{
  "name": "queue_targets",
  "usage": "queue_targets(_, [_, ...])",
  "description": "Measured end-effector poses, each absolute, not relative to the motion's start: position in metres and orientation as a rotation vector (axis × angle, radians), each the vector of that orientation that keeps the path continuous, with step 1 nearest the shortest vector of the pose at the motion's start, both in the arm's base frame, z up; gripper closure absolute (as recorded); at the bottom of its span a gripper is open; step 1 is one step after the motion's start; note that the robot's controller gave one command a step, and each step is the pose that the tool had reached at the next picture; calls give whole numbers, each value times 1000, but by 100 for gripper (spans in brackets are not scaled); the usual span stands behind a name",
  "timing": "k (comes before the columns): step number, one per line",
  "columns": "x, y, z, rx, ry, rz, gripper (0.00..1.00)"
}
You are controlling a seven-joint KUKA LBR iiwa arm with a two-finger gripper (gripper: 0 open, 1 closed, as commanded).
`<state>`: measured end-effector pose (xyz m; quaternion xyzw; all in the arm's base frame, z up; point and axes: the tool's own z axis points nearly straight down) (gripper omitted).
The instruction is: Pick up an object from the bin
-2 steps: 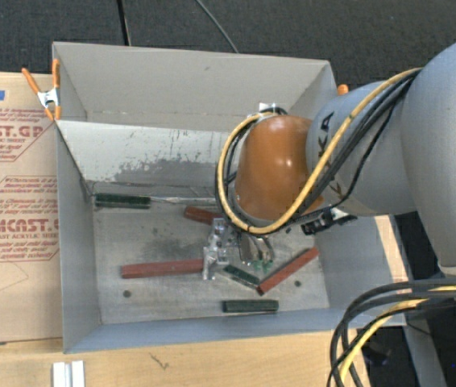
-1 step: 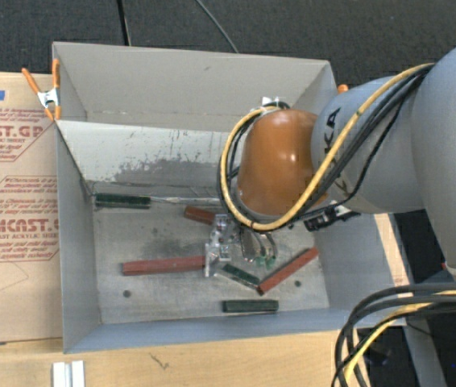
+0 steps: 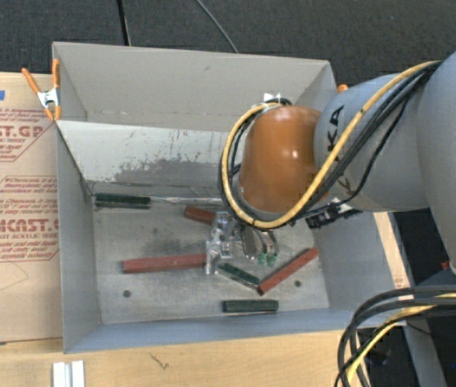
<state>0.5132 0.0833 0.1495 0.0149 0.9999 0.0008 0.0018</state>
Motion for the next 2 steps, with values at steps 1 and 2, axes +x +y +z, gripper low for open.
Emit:
queue_targets(1, [513,83,153,47,3138,2,100])
queue_targets(2, [512,83,159,47,3143,1,100])
